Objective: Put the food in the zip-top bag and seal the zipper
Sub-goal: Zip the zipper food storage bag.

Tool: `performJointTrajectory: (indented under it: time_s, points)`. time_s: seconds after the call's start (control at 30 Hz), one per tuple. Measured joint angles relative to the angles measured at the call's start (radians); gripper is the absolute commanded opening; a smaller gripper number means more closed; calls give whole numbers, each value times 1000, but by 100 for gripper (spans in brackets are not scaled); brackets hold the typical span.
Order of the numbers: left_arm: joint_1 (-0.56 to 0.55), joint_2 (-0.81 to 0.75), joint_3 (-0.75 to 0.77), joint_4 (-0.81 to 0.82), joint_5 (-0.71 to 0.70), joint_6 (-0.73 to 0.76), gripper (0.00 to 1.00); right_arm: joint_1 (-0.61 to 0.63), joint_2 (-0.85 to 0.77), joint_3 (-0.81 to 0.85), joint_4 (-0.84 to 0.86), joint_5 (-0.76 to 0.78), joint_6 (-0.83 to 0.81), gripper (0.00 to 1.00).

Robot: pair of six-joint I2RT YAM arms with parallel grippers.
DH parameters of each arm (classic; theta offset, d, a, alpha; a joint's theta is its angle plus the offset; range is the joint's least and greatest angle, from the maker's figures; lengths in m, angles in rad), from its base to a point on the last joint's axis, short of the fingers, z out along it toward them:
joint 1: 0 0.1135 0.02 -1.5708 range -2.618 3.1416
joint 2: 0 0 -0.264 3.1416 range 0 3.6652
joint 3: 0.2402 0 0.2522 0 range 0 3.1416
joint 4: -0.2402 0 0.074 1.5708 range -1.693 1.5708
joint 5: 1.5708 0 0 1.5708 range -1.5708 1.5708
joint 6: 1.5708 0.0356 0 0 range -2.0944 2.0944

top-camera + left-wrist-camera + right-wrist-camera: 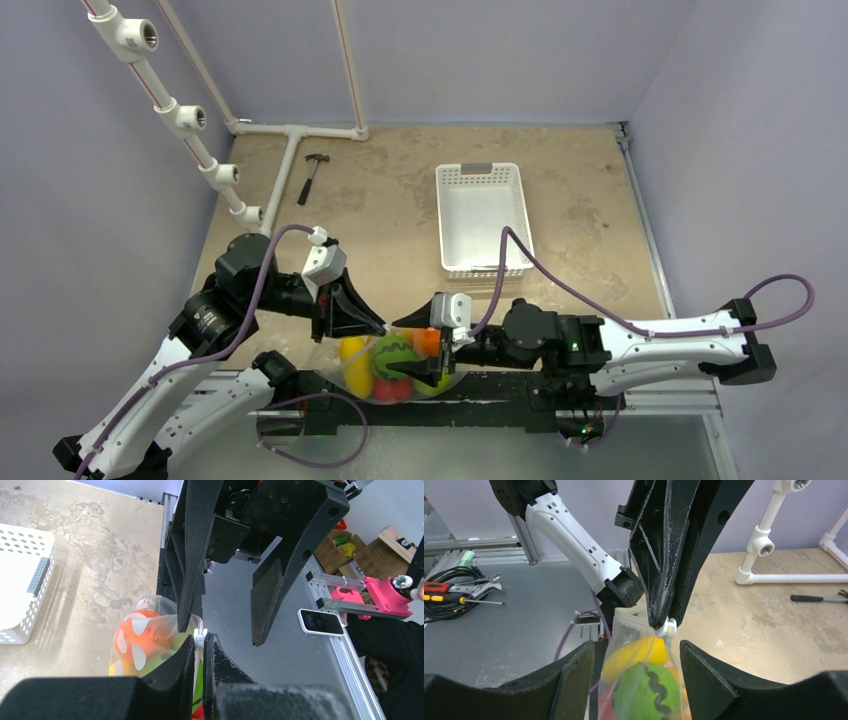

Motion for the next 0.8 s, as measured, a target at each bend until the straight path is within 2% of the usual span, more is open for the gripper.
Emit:
performJointTrajectory:
  time_s: [0.27, 0.6, 0.8]
  points:
    - [0, -8, 0, 0, 8, 0, 0, -6, 56, 8, 10, -28, -45, 61]
    - [0, -15, 0, 0, 10, 0, 0, -84, 105, 6, 81, -79, -52, 41]
    - [0, -25, 0, 4, 8, 0, 0, -124, 108, 1, 121, -133, -51, 42]
